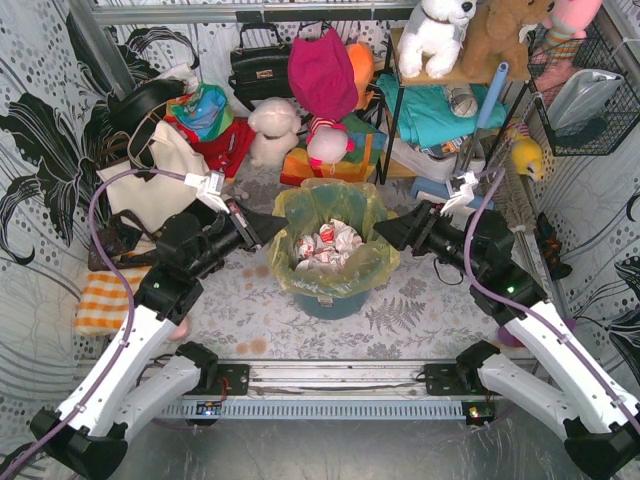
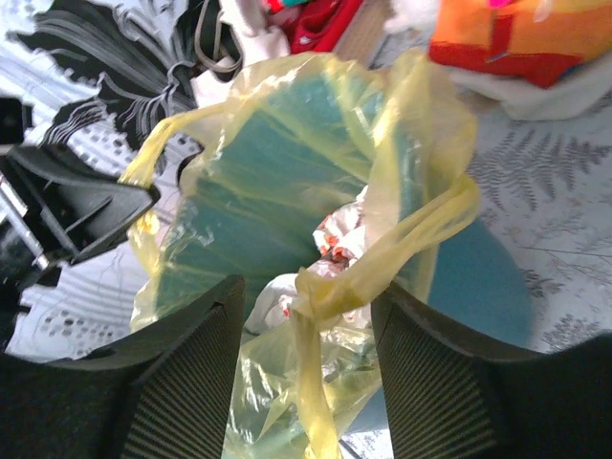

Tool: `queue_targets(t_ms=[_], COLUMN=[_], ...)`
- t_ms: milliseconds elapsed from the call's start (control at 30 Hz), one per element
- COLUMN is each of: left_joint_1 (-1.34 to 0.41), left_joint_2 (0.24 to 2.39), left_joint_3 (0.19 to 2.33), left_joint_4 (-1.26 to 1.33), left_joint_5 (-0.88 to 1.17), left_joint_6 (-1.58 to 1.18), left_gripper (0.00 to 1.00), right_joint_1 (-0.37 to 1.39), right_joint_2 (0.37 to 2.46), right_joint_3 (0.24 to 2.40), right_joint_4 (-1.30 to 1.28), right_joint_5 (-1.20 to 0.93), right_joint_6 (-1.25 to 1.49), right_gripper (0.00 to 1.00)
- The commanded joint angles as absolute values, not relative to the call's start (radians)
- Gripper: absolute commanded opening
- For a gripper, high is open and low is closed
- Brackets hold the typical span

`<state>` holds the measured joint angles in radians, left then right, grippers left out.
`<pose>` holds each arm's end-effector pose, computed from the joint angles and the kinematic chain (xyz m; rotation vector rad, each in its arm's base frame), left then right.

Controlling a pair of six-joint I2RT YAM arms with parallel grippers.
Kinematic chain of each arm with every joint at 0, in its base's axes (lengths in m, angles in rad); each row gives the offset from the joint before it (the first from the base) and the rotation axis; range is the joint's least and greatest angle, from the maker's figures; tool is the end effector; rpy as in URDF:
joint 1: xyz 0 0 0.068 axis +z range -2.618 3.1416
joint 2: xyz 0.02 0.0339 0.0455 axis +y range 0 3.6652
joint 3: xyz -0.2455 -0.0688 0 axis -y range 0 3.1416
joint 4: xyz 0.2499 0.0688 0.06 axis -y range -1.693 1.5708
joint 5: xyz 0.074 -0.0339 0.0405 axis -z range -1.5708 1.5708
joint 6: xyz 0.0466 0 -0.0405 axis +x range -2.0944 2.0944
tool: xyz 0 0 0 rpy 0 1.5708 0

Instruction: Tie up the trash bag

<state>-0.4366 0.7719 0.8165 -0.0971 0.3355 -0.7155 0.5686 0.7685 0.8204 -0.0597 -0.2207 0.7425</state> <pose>0.1828 -0.1022 0.3496 0.0348 1.7492 -1.1381 0.1710 0.1214 0.3561 -0.0386 1.7107 1.1782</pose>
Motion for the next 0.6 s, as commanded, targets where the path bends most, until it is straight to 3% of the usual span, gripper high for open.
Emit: queue_targets(t_ms=[0,300,467,567], left_joint_1=[-0.436,-0.436,-0.437,-0.437], left_joint_2=[0.742,0.724,0.728,0.736], left_joint_3=[0.821,0.796,0.807,0.825], left_joint_4=[-0.100,-0.120,-0.155,-0.191], left_joint_5=[0.250,0.196,0.132,0.077], left_joint_6=[-0.687,-0.687,-0.663,-0.648], left_gripper=[0.00,0.00,0.00,0.00], right_joint_1=[0.574,0.574,0.573,0.572], right_joint_2=[0.795,0.929,0.977,1.006], right_joint_3=[0.935,1.014,1.016,1.045], right_joint_4=[-0.264,-0.339,-0.271,-0.284], right_joint_5=[-0.022,0.043,0.040,0.062], right_joint_6=[0.772,0.835,0.828,0.819], right_gripper=[0.58,0.61,0.54,0.45])
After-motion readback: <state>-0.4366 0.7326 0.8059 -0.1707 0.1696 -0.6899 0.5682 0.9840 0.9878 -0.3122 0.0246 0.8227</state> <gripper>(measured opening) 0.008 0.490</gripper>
